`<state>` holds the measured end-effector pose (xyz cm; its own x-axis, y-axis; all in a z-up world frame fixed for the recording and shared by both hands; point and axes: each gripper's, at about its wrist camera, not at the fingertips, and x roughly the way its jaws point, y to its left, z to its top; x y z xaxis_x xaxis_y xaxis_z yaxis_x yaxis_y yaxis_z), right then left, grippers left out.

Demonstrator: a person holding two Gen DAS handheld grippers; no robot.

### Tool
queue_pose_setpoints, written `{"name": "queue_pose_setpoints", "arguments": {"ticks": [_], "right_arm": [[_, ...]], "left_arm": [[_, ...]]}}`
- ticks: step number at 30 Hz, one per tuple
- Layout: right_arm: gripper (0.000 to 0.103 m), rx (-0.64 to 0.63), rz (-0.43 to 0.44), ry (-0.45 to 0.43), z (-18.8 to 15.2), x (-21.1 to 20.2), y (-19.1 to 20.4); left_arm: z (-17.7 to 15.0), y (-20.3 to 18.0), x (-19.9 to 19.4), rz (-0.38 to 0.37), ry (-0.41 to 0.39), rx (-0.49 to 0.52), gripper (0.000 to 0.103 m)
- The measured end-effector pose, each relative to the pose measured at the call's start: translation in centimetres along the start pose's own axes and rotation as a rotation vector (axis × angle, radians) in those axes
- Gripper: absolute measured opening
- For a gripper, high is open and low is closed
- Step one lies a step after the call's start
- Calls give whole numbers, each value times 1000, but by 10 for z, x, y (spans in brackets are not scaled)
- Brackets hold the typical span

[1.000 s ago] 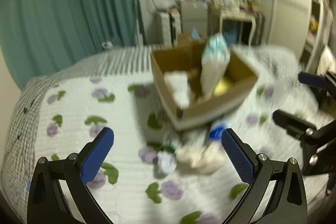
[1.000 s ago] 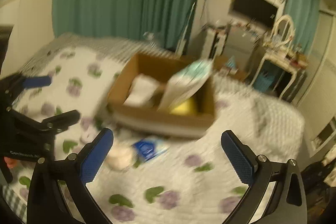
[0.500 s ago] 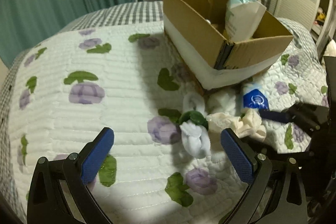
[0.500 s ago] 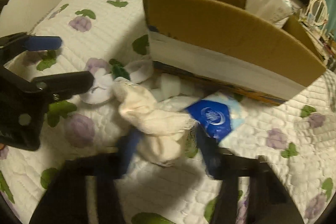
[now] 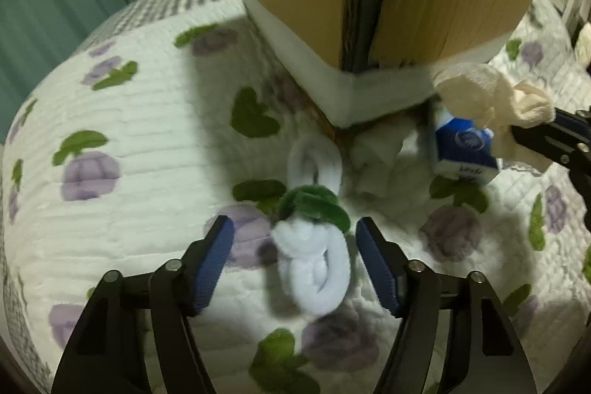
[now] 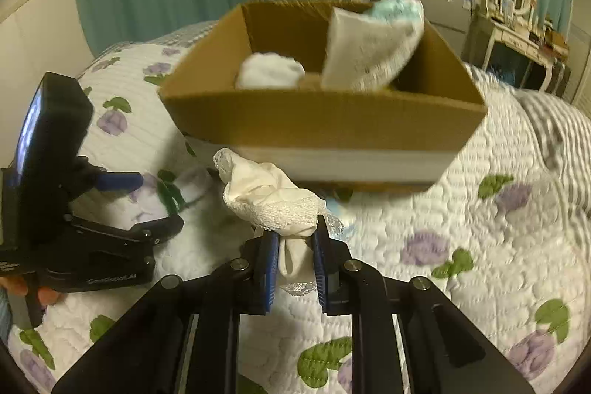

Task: Organize soft objects
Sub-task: 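Grasp the rolled white towel with the left tool while the right tool grasps the cream cloth, then lower both items into the box and open both tools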

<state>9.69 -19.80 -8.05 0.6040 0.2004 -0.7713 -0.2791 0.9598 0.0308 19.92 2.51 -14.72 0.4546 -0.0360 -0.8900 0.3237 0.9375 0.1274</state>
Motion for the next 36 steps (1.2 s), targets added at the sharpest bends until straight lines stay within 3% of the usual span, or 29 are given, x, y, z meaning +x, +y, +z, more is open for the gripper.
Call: {"name": "queue_pose_setpoints", "arguments": {"ticks": [3,6,18,30,36], "right_arm": [[17,-19,-15,16,-4,7,4],[17,-19,-4,23,-6,7,4],[17,-43,-31,-47,0,-55,6],[17,-75,-52,-223,39,-162,0],[16,-118,-87,-284,65,-187,-6]], "left_arm": [[0,-3,3,-15,-4,7,37],[-3,-3,-1,-49,-18,14,31],[-20,4,-80,-63,-134,-106,28],[-3,-18,-199,-40,-367,-116,28],[17,-24,-218,-43,-442,-126,28]]}}
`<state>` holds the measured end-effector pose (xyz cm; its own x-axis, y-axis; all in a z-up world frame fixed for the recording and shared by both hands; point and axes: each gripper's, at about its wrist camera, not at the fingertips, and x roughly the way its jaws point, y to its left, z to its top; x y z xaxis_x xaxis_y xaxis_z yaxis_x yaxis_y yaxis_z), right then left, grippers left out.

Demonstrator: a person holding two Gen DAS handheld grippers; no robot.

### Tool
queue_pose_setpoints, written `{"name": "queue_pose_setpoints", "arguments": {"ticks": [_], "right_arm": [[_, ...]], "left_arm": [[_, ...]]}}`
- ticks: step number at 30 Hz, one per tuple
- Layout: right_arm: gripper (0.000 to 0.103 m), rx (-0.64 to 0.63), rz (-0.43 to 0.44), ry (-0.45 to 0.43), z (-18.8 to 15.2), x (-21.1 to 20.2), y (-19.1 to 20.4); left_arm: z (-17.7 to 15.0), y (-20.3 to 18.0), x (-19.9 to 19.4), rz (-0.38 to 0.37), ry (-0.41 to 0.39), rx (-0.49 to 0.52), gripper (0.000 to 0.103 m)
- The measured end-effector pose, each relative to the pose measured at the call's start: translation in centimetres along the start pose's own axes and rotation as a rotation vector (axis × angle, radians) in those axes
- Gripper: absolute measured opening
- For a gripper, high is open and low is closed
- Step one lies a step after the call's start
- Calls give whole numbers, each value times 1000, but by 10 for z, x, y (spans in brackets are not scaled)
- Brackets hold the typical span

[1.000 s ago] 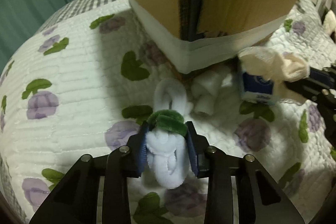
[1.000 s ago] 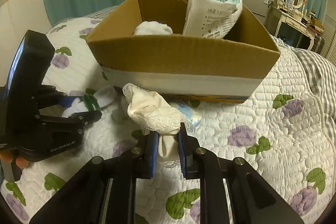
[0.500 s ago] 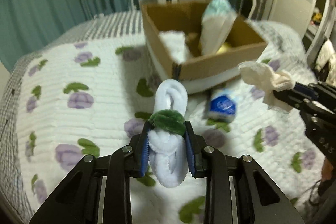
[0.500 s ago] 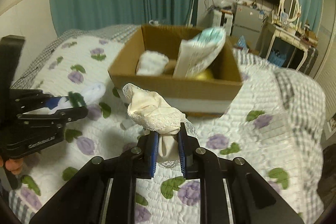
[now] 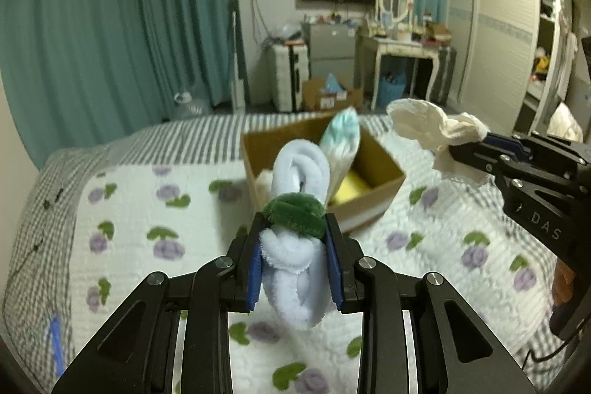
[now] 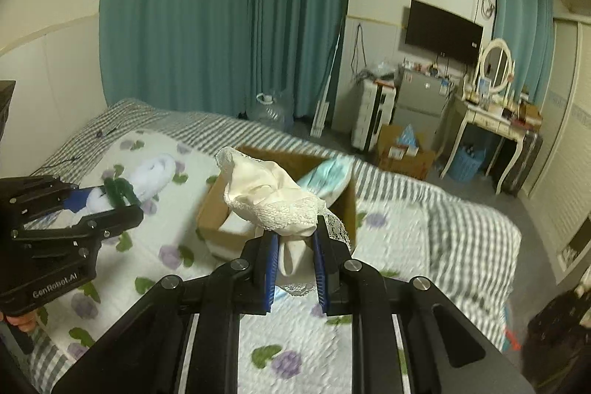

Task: Organize soft objects
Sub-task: 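Lower both items into the box and open both tools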

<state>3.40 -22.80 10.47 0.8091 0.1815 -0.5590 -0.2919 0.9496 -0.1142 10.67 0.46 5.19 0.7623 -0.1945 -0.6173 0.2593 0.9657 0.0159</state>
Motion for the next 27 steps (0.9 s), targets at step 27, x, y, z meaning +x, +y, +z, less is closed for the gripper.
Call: {"name": "queue_pose_setpoints", "arguments": {"ticks": [27], "right_arm": [[16,-42,-7,260,7,252,-49]], "left_arm": [[50,17,210,36,91,-35,32]]}}
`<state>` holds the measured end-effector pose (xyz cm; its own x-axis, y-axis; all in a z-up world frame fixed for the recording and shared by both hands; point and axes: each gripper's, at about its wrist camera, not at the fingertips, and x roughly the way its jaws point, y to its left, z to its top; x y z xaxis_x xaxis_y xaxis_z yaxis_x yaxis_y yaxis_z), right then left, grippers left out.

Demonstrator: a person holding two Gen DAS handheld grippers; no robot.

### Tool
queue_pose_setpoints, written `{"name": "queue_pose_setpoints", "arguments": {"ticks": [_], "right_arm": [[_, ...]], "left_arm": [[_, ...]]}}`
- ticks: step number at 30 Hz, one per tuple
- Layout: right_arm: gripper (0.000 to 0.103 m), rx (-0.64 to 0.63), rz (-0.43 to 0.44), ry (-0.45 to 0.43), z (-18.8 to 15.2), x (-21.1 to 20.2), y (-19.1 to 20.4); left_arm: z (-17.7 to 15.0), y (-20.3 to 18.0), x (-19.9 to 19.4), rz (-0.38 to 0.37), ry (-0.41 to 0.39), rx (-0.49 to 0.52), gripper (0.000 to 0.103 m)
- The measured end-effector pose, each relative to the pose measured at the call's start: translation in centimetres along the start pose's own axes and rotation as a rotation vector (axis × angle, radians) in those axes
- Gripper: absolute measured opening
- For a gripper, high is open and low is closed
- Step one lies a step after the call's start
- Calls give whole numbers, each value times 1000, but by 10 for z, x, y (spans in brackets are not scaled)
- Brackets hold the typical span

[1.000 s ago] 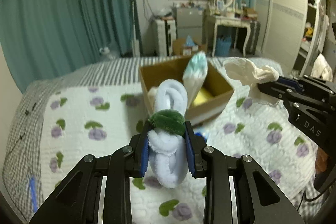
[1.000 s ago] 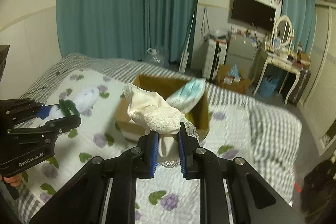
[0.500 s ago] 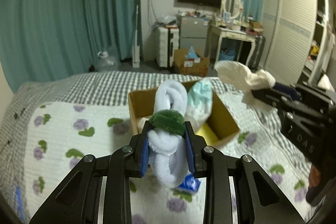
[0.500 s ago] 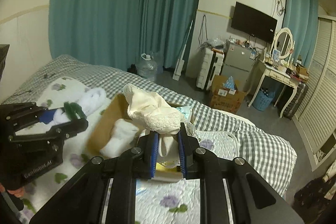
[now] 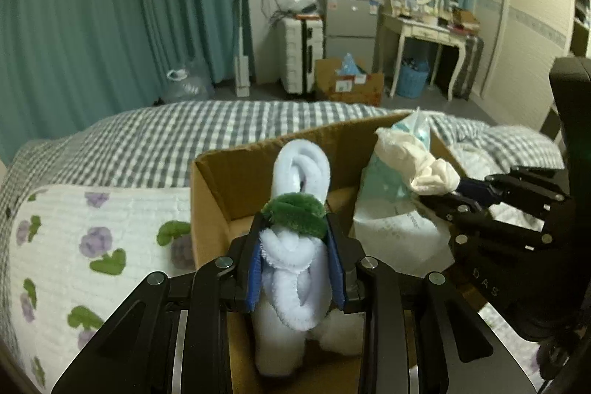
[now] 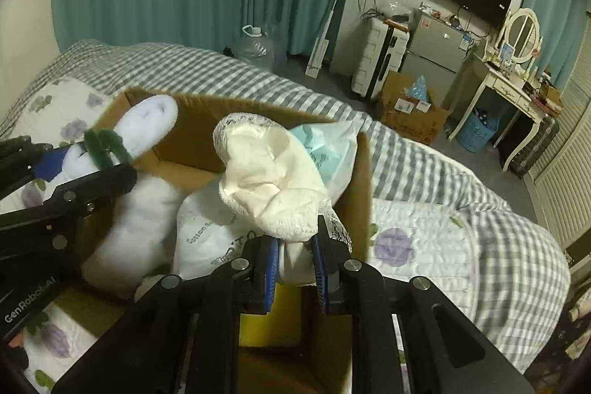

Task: Organize soft objects
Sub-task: 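Lower both items into the box and open both tools, then grasp the blue Vinda tissue pack with the right tool while the left tool grasps a white cloth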

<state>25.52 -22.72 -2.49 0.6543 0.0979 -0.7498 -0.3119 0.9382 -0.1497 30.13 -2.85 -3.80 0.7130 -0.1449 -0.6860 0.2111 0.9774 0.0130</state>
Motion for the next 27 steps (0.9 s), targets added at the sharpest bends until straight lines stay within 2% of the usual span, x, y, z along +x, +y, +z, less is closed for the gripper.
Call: {"name": "queue_pose_setpoints", "arguments": {"ticks": [2,4,5,6,7,8,9,10,11,12,14,17,18,22,25,27], "right_arm": [[16,31,17,-22,-2,-2,-5],[23,64,48,-49,-3,-9,-12],[36,77,58,-60,-4,-13,-16],[53,86,65,-70,-4,-18,-18],[59,94,67,-84,-5,-25,-19],[64,100,62,-106,-4,-34,-19],[64,105,58,-124,-4,-44,-20],[65,108,61,-135,-4,-53,-19],[70,112,64,-150,-4,-65,-21],[76,113,63,-160,-3,-74,-22],[80,113,47,-183,0,-96,-21],[87,107,24,-207,2,-130,-20],[89,101,13,-219,2,-142,-20],[95,59,-41,-236,0,-189,-10],[99,42,-66,-243,-7,-214,-1],[103,33,-74,-248,-14,-225,4]], "left_arm": [[-2,-1,1,1,-4,14,34],[-3,0,-1,-14,-3,7,34],[-3,0,-3,-18,2,4,36],[-2,1,-3,-13,3,3,38],[-2,1,-6,-5,4,2,40],[-2,1,-9,-1,5,2,46],[-3,0,-14,6,6,-2,55],[-3,1,-19,9,4,-8,59],[-4,1,-27,8,-3,-19,66],[-4,2,-32,7,-6,-23,70],[-3,3,-52,7,-19,-29,74],[-3,5,-77,15,-43,-37,88],[-3,6,-90,22,-59,-44,91],[-5,11,-126,28,-97,-62,93],[-12,15,-149,43,-117,-77,103],[-21,16,-163,49,-142,-88,103]]}}
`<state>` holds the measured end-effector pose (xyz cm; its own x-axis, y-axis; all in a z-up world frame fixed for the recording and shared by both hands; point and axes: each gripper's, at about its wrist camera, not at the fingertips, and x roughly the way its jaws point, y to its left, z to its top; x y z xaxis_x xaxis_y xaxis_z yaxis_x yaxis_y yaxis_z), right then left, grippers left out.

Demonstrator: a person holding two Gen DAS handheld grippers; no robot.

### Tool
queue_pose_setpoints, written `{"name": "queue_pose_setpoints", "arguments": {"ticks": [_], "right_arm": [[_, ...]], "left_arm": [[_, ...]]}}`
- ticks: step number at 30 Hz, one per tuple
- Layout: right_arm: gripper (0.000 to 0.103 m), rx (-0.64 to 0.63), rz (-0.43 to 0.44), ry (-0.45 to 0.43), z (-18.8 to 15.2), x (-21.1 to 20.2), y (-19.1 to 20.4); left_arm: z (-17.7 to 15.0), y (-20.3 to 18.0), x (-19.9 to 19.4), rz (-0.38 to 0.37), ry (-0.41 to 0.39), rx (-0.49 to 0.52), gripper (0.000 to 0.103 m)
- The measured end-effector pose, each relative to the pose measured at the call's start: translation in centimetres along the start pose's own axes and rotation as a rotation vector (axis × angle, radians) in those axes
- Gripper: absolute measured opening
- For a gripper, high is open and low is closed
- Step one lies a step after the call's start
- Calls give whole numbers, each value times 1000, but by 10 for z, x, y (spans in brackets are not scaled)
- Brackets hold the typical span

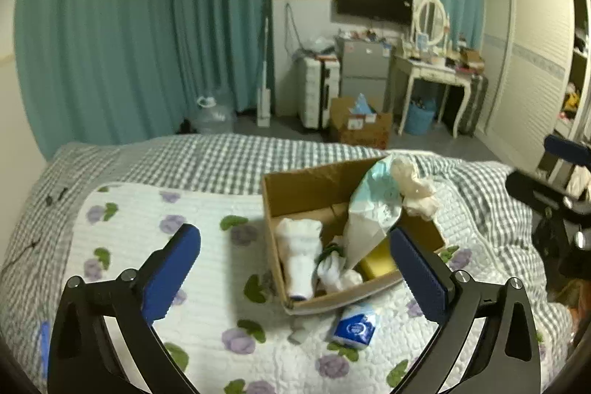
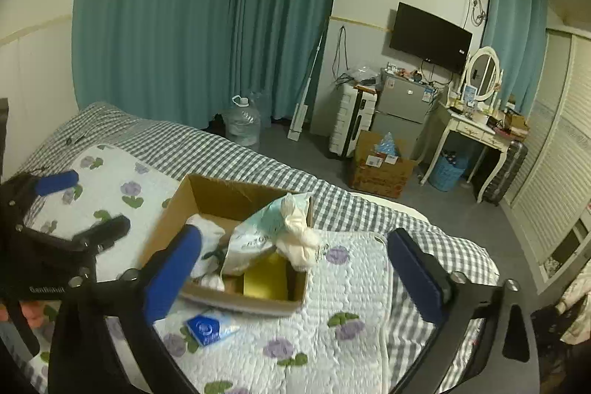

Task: Organize soft objects
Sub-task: 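Grasp the blue Vinda tissue pack with the right tool while the left tool grasps a white cloth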

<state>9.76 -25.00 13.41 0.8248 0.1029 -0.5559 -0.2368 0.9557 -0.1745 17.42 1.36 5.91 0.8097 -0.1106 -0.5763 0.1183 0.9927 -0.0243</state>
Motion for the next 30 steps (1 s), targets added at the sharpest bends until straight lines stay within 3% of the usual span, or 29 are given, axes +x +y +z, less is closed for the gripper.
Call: {"name": "queue_pose_setpoints", "arguments": {"ticks": [5,9,14,19,21,24,30], "right_arm": [[103,-18,29,12,-25,-11,17],[103,-12,44,48,-56,6,25],[103,4,91,141,-95,60,38],[103,-10,122,234,-130,119,56],[103,8,148,265,-144,140,60],[103,9,180,317,-162,162,66],[103,-47,243,364,-179,180,87]], "left_arm": [[-23,4,-9,6,-1,-12,103],[-51,8,2,15,26,-41,103],[-83,16,44,29,92,-79,103],[-117,20,85,84,162,-19,103],[-132,27,99,72,213,-29,102],[-140,37,110,56,267,-81,102],[-144,34,109,71,277,-80,102]]}}
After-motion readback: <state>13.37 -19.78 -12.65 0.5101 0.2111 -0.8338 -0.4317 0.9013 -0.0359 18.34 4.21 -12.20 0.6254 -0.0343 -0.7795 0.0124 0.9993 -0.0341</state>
